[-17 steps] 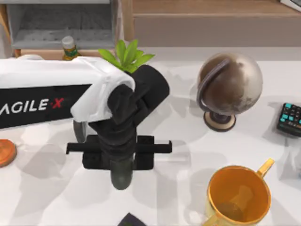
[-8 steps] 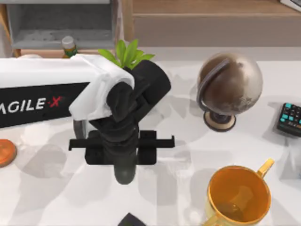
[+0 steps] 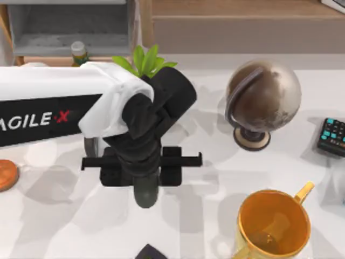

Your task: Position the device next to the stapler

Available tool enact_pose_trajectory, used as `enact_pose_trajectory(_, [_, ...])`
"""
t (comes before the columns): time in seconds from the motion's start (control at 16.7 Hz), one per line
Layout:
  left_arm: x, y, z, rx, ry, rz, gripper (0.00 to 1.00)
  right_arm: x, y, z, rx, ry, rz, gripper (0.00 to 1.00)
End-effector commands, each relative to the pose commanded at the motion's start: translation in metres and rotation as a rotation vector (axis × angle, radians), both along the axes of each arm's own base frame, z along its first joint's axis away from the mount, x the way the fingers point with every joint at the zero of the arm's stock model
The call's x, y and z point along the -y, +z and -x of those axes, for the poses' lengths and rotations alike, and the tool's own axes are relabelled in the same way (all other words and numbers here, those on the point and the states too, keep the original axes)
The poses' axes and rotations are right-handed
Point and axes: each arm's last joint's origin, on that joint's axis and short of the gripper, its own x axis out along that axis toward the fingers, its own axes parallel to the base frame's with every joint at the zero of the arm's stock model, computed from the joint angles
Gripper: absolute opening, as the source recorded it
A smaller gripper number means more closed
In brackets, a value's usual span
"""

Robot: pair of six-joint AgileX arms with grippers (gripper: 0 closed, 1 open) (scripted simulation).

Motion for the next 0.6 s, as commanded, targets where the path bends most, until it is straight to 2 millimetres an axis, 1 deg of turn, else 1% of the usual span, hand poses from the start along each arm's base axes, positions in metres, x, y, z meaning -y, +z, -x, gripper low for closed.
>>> enact_pose_trajectory(0.18, [-0.001,-0.008,0.001,-0.020,-0.001,-0.017,0.00,0.000,0.000,0.000,0.000,0.000,0.000,1.00])
enact_pose_trajectory(0.36, [-0.003,-0.022,0.004,-0.058,-0.003,-0.049,0.00,0.000,0.000,0.000,0.000,0.000,0.000,1.00])
enact_pose_trajectory(0.6, [-0.004,-0.023,0.004,-0.060,-0.003,-0.051,0.00,0.000,0.000,0.000,0.000,0.000,0.000,1.00])
